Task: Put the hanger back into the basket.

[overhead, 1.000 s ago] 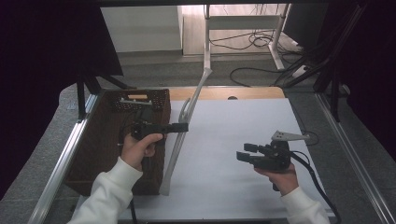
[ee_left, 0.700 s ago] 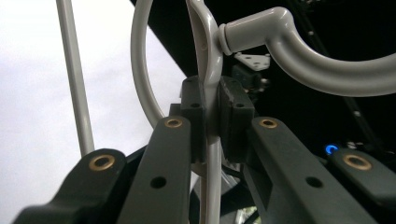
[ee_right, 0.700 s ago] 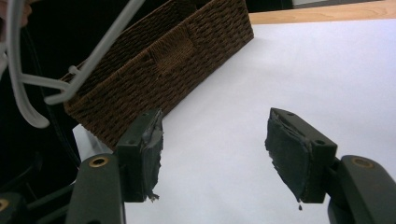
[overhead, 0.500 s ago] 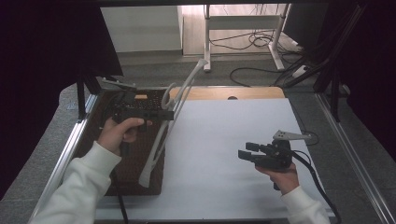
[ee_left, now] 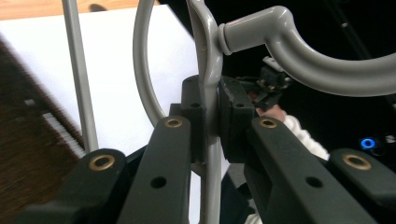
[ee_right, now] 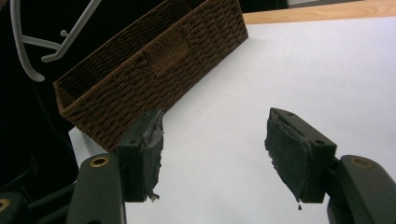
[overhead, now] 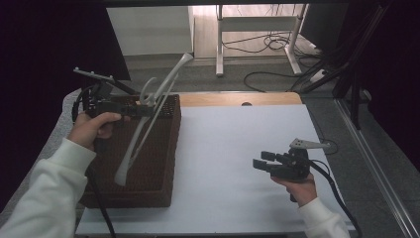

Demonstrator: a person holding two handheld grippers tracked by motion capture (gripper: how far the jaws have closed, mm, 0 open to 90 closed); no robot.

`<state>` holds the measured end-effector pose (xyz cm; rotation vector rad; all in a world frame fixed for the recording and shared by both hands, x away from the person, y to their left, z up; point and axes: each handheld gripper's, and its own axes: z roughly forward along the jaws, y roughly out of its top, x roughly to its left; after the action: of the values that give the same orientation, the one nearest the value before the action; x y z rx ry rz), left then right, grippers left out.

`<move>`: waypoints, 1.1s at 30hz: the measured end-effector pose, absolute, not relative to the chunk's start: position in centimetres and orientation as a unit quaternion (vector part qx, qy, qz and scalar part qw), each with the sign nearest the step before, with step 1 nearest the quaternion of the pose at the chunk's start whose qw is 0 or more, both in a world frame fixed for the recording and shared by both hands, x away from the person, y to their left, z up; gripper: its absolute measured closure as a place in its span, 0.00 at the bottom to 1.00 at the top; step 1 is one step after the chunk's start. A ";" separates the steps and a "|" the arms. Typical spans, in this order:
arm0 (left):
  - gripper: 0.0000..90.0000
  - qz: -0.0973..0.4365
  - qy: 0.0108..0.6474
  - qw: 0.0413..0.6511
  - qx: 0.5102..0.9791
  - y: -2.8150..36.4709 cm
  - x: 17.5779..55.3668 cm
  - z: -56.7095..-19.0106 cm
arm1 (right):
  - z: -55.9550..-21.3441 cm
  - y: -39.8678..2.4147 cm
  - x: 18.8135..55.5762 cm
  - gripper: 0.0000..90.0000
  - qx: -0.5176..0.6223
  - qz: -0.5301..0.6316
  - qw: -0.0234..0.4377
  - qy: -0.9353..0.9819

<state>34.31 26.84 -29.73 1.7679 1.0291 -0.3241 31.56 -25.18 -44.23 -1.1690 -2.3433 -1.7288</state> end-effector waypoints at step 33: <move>0.91 -0.128 0.447 0.412 0.783 33.7 35.3 -37.2 | -44.8 -25.3 31.9 0.42 -0.385 -0.544 0.009 -0.746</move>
<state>35.33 33.69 -37.19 1.9709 1.1255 -0.3210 31.86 -25.33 -44.81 -1.2021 -2.3298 -1.6979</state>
